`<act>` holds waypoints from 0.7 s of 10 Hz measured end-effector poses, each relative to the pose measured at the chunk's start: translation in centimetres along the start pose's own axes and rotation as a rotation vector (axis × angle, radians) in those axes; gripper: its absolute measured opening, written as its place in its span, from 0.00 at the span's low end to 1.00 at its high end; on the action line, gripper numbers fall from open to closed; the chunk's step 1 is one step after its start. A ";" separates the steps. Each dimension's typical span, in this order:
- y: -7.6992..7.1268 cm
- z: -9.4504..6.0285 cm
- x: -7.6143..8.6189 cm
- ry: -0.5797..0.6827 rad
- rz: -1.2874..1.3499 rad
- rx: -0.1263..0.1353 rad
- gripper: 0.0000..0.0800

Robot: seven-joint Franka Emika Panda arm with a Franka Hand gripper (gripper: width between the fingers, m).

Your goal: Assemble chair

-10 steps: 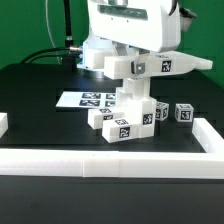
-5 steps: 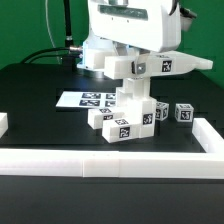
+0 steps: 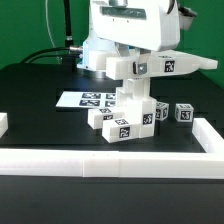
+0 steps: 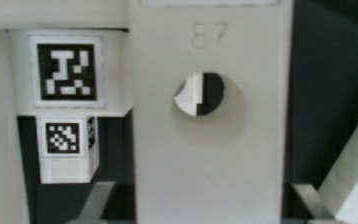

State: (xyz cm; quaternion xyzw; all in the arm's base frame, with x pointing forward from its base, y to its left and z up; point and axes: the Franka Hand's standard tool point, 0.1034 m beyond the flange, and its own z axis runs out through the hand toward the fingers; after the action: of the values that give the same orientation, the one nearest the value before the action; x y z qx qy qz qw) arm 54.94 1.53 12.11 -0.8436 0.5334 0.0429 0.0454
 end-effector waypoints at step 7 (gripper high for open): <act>0.5 -1.0 1.0 -0.010 0.036 0.009 0.36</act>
Offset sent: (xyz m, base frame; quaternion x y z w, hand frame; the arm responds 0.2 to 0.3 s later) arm -0.0113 -0.0120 0.0105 -0.0261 -0.0123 0.0288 0.9992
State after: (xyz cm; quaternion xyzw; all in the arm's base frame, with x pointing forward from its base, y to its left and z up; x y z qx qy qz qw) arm 54.91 0.31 13.02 -0.8334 0.5485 0.0456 0.0511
